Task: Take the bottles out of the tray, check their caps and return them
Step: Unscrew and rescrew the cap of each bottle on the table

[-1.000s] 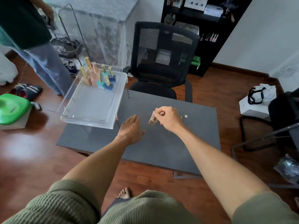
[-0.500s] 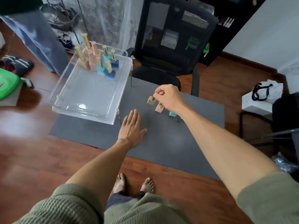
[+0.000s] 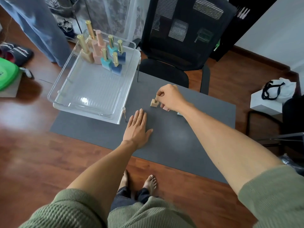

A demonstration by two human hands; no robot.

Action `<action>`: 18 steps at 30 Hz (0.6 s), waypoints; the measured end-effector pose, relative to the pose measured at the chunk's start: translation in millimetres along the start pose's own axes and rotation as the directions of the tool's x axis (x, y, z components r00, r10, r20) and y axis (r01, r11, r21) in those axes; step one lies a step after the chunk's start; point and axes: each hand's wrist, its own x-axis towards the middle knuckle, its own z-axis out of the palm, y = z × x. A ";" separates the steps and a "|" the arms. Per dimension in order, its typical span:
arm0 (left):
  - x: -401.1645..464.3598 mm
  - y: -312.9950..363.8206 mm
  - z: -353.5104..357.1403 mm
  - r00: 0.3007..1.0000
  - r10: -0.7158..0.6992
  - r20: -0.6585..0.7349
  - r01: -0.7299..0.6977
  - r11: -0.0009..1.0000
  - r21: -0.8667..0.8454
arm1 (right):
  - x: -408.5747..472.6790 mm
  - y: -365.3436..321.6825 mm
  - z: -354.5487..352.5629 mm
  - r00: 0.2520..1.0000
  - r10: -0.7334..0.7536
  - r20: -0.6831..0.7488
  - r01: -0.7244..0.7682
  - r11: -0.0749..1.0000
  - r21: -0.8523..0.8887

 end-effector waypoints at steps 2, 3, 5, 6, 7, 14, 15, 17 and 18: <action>-0.1 0.2 -1.0 1.000 -0.002 -0.002 0.002 1.000 -0.006 | 1.6 2.0 2.0 1.000 -0.001 -0.011 0.001 1.000 -0.009; 0.0 0.2 -1.4 1.000 -0.003 -0.001 0.003 1.000 -0.009 | 2.2 2.6 2.7 1.000 -0.001 -0.017 0.001 1.000 -0.008; 0.1 0.1 -1.3 1.000 -0.005 0.003 0.005 1.000 -0.011 | 2.1 2.8 3.3 1.000 0.001 -0.026 -0.001 1.000 -0.006; 0.1 0.2 -1.3 1.000 -0.006 0.005 0.006 1.000 -0.011 | 1.8 3.0 3.5 1.000 0.001 -0.029 -0.001 1.000 -0.004; 0.3 0.4 -1.3 1.000 -0.007 0.006 0.007 1.000 -0.010 | 1.8 3.4 3.6 0.999 0.000 -0.034 0.000 1.000 -0.001; 0.6 0.4 -1.8 1.000 -0.013 0.013 0.013 1.000 -0.020 | 4.3 8.8 5.3 0.998 -0.006 -0.058 0.006 1.000 -0.006; 0.8 0.8 -1.6 1.000 -0.014 0.014 0.014 1.000 -0.018 | 4.3 9.5 5.8 0.998 -0.006 -0.060 0.006 1.000 -0.005; 1.0 1.5 -1.5 1.000 -0.017 0.016 0.017 1.000 -0.015 | 4.3 11.1 7.4 0.998 -0.010 -0.066 0.010 1.000 0.001; 1.1 1.6 -1.6 1.000 -0.018 0.017 0.019 1.000 -0.015 | 4.5 12.0 8.2 0.997 -0.012 -0.072 0.012 1.000 0.004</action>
